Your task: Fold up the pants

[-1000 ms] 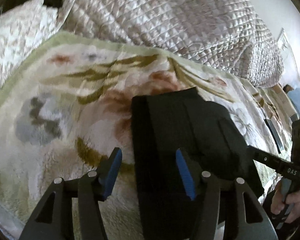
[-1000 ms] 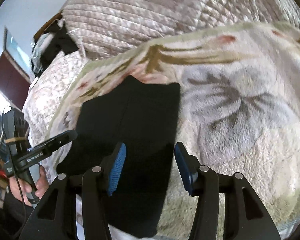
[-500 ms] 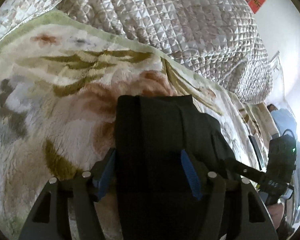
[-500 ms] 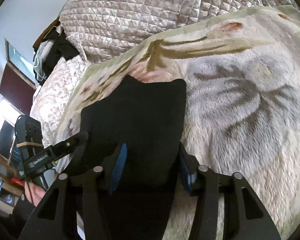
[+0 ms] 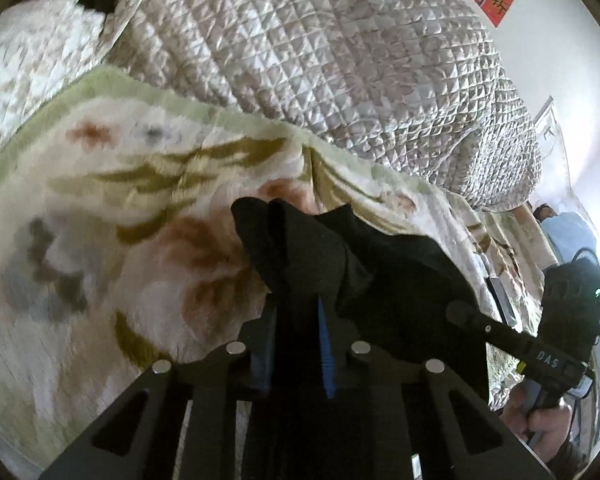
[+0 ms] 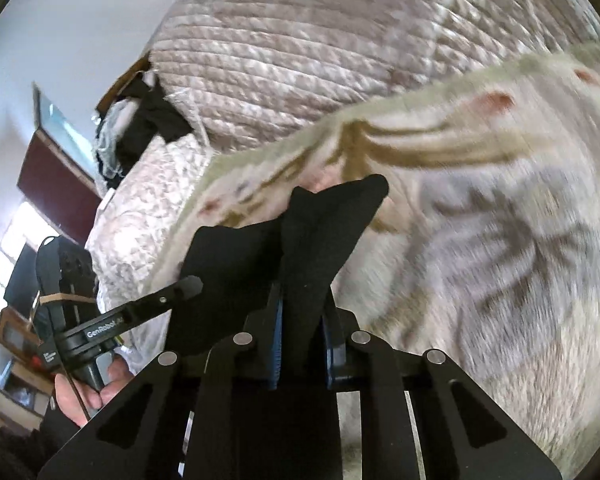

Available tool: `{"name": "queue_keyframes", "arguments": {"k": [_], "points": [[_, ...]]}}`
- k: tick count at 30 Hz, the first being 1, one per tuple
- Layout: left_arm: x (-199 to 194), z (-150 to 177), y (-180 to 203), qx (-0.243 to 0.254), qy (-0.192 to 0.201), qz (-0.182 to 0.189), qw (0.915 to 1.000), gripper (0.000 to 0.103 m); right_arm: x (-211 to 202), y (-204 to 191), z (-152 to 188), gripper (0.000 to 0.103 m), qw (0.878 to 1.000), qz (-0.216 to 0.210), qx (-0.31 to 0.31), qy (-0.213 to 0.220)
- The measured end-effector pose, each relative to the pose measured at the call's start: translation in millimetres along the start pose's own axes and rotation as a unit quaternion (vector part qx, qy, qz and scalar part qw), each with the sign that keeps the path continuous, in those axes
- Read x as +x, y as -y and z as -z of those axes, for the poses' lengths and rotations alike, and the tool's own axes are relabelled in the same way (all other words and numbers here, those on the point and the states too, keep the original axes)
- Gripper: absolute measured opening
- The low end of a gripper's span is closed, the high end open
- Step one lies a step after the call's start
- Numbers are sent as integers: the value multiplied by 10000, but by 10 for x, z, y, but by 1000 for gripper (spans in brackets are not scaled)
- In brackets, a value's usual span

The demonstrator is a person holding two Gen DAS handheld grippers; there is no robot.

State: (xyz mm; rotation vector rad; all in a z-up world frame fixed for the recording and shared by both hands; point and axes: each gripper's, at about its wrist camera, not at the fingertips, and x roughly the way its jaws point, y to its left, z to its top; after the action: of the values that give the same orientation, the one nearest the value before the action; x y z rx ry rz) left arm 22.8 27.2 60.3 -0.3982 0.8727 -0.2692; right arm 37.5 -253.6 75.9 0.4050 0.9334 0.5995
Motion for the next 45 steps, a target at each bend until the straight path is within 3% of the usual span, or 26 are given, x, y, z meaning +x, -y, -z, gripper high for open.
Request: {"name": "queue_keyframes", "arguments": {"k": [8, 14, 15, 18, 23, 26, 30, 34, 36, 39, 43, 45], "points": [[144, -562, -268, 8, 99, -141, 9999, 20, 404, -81, -500, 15, 9999, -93, -66, -49], [461, -820, -531, 7, 97, -464, 9989, 20, 874, 39, -758, 16, 9997, -71, 28, -212], [538, -824, -578, -1, 53, -570, 9984, 20, 1005, 110, -786, 16, 9996, 90, -41, -270], [661, -778, -715, -110, -74, -911, 9958, 20, 1050, 191, -767, 20, 9990, 284, 7, -339], [344, -721, -670, -70, 305, -1186, 9925, 20, 807, 196, -742, 22, 9940, 1050, -307, -29], [140, -569, -461, 82, 396, -970, 9945, 20, 602, 45, -647, 22, 9934, 1012, -537, 77], [50, -184, -195, 383, 225, -781, 9960, 20, 549, -233, -283, 22, 9886, 1032, -1087, -159], [185, 55, -152, 559, 27, -1116, 9922, 20, 740, -286, 57, 22, 9792, 1237, -1527, -511], [127, 59, -100, 628, 122, -1243, 9902, 20, 666, -341, 13, 22, 9788, 1240, -1579, -412], [-20, 81, -71, 523, 275, -1134, 9918, 20, 551, -392, 20, 22, 9803, 1154, -1581, -257], [-89, 229, -21, 471, 223, -1282, 9904, 21, 440, -454, 177, 22, 9783, 1225, -1653, -259], [-135, 310, 10, 490, 245, -1374, 9890, 24, 369, -485, 250, 27, 9776, 1259, -1674, -211]]}}
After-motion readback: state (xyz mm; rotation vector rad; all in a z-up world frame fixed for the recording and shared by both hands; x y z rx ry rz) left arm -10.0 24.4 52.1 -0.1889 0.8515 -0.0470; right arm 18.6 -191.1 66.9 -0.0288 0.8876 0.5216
